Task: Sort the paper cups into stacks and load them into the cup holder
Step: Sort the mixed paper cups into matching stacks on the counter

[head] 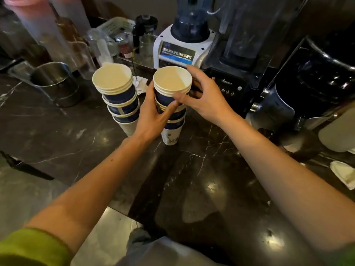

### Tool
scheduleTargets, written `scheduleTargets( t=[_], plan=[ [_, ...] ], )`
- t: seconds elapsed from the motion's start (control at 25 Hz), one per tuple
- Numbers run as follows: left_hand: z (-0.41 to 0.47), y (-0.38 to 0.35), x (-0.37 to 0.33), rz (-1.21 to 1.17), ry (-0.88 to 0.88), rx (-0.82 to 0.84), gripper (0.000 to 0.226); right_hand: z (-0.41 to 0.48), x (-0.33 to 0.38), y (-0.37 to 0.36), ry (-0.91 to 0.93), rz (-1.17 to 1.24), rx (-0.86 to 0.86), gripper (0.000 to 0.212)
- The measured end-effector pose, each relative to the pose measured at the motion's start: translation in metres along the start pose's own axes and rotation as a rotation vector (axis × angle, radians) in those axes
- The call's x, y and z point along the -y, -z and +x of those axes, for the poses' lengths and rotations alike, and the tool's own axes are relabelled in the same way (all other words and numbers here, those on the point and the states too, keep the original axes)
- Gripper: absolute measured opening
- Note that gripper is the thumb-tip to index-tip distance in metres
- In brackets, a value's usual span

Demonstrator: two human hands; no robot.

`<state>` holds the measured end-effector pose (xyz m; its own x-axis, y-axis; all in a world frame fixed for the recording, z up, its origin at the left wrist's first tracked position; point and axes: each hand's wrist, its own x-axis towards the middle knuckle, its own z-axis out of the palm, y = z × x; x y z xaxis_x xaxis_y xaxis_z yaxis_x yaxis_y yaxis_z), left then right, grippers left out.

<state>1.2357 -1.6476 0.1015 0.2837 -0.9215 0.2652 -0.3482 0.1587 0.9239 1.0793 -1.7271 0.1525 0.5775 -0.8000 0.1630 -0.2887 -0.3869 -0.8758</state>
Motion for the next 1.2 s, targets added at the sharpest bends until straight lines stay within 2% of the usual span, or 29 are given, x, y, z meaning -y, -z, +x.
scheduleTargets(
  t=[0.24, 0.44, 0.64, 0.8, 0.96, 1.04, 1.12, 1.2],
  plan=[
    [0.012, 0.025, 0.022, -0.101, -0.020, 0.178, 0.076, -0.001, 0.013, -0.023, -0.092, -0.093, -0.137, 0.086],
    [0.016, 0.031, 0.027, -0.136, -0.074, 0.254, 0.076, -0.009, 0.023, -0.034, -0.085, -0.168, -0.286, 0.079],
    [0.015, 0.027, 0.022, -0.158, -0.135, 0.249, 0.071, -0.014, 0.047, -0.019, -0.016, -0.048, -0.446, 0.071],
    [0.010, 0.023, 0.024, -0.164, -0.097, 0.220, 0.069, -0.026, 0.067, 0.006, 0.022, 0.051, -0.621, 0.065],
    [0.013, 0.031, 0.030, -0.160, -0.057, 0.210, 0.074, -0.044, 0.074, 0.024, 0.059, 0.153, -0.787, 0.080],
    [0.017, 0.037, 0.034, -0.154, -0.043, 0.190, 0.075, -0.050, 0.067, 0.024, 0.046, 0.130, -0.799, 0.068],
    [0.017, 0.042, 0.036, -0.147, -0.050, 0.161, 0.076, -0.057, 0.051, 0.018, 0.004, 0.049, -0.756, 0.045],
    [0.013, 0.039, 0.036, -0.150, -0.044, 0.181, 0.079, -0.072, 0.023, 0.010, -0.093, 0.013, -0.717, 0.050]
  ],
)
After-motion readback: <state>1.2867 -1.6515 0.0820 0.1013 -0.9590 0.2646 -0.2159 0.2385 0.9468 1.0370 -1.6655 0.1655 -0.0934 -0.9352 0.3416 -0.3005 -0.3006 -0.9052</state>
